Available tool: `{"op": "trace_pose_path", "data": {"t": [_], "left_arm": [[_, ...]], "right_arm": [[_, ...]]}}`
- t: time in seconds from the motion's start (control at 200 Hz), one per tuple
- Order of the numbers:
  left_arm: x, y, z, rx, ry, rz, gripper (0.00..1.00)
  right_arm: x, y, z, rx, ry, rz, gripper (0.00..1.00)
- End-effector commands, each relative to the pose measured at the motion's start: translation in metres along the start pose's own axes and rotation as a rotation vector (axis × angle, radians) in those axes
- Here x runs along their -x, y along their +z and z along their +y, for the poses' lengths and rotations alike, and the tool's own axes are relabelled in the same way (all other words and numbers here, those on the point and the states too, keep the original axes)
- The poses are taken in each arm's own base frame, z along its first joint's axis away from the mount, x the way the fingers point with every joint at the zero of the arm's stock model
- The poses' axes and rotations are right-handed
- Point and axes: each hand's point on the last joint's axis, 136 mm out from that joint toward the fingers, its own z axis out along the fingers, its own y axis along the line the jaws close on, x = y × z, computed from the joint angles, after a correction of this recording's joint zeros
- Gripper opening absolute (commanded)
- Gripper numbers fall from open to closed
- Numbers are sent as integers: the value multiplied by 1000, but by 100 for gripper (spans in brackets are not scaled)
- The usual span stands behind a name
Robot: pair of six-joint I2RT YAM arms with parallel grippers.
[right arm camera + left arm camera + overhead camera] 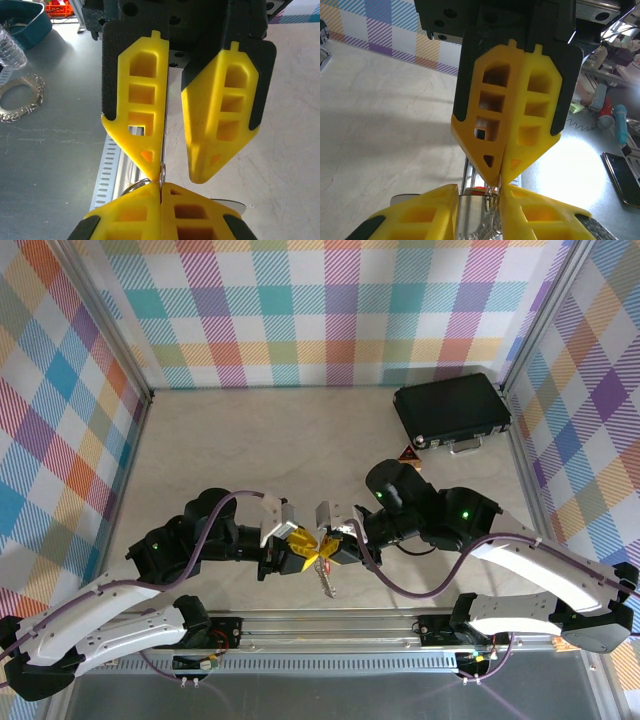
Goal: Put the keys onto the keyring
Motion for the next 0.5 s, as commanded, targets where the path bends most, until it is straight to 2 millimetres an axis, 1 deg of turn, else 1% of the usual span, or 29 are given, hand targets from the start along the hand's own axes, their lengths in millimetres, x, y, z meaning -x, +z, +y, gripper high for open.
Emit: {"op": "trace_pose_path", "data": {"t": [0.0, 0.165, 0.3, 0.315, 0.325, 0.34, 0.495], "left_arm": [[2, 3, -4, -26, 23, -18, 26], [2, 4, -5, -34, 24, -27, 15], [2, 5, -5, -41, 22, -41, 0], [1, 5, -5, -42, 19, -40, 0], [5, 5, -6, -44, 32, -60, 0], [7, 5, -6, -45, 36, -69, 0], [12, 2, -4, -28, 47, -111, 0]], "right_arm": [[17, -8, 12, 42, -35, -61, 0], [17, -6, 12, 49, -31, -72, 0], [14, -2, 12, 56, -21, -75, 0], [14, -2, 12, 56, -21, -76, 0], [14, -1, 12, 58, -20, -75, 0], [14, -1, 12, 59, -18, -76, 0], [18, -5, 12, 46, -7, -109, 0]]}}
